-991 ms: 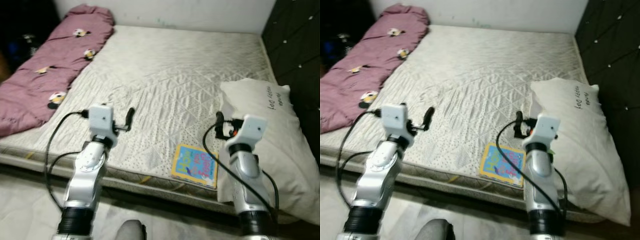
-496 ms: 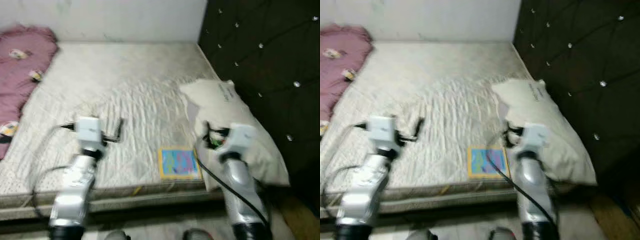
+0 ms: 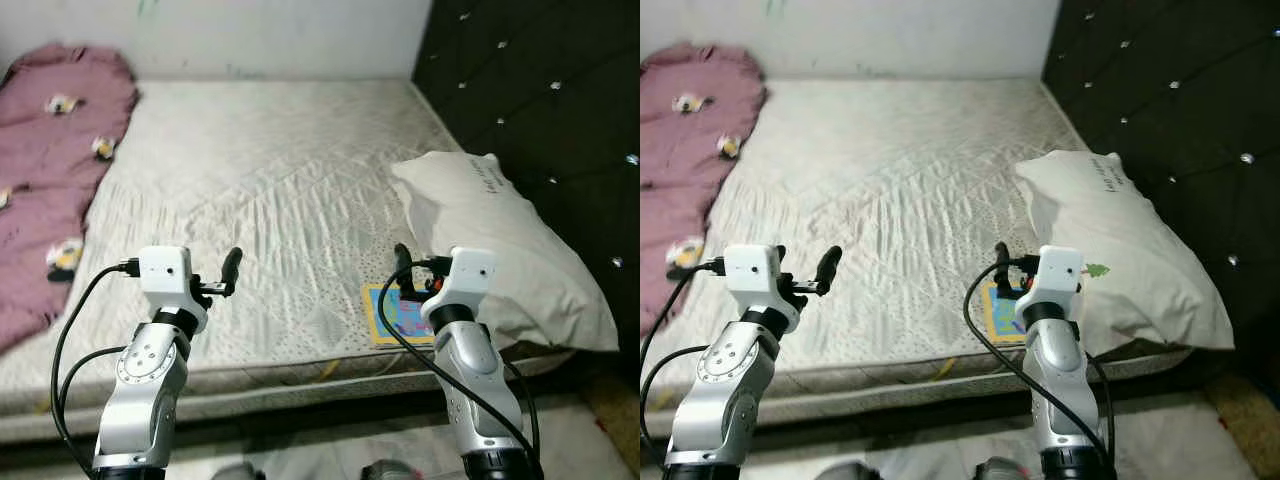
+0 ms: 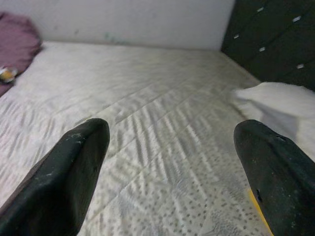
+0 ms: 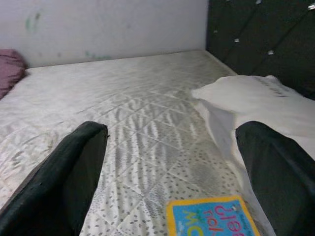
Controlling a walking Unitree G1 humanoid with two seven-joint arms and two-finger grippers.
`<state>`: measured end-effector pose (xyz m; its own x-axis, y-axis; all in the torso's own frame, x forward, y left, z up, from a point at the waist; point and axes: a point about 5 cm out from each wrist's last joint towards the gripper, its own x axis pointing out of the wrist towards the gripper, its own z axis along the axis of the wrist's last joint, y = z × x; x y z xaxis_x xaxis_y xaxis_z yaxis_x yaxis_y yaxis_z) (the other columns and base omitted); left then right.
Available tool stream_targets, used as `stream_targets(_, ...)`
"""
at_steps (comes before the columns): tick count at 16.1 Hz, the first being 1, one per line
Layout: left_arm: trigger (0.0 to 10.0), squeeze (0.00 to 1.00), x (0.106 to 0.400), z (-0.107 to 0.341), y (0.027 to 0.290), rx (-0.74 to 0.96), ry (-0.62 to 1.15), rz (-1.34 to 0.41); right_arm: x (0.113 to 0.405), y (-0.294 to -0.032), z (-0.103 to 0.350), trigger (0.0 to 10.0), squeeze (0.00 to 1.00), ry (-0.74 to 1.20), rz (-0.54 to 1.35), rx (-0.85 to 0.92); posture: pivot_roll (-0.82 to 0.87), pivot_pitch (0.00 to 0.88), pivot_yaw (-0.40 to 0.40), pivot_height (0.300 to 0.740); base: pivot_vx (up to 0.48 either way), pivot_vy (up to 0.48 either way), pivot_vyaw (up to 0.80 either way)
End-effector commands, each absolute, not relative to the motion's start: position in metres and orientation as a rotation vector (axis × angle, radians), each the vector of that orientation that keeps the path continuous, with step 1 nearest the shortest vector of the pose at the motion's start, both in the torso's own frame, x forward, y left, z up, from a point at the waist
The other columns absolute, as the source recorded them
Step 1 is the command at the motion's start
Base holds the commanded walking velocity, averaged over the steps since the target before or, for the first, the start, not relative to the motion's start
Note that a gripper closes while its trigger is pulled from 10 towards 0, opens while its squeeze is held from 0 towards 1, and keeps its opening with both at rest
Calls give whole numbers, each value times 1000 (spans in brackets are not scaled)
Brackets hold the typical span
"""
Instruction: Clean up the room
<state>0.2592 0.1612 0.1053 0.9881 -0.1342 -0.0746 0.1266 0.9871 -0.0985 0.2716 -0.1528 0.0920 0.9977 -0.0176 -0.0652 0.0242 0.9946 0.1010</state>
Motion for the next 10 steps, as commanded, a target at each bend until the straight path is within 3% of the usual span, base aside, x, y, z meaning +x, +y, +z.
stream_targets(1,10000,0,261,109,151,-102,77,-172,272,-164,93,10000,0,70,-51,95,-7,0,-11,740,0,480,0)
stream_targets(10,10000,0,263,109,146,-100,85,-190,272,-165,93,10000,0,83,-52,96,-23,0,-6,740,0,480,0)
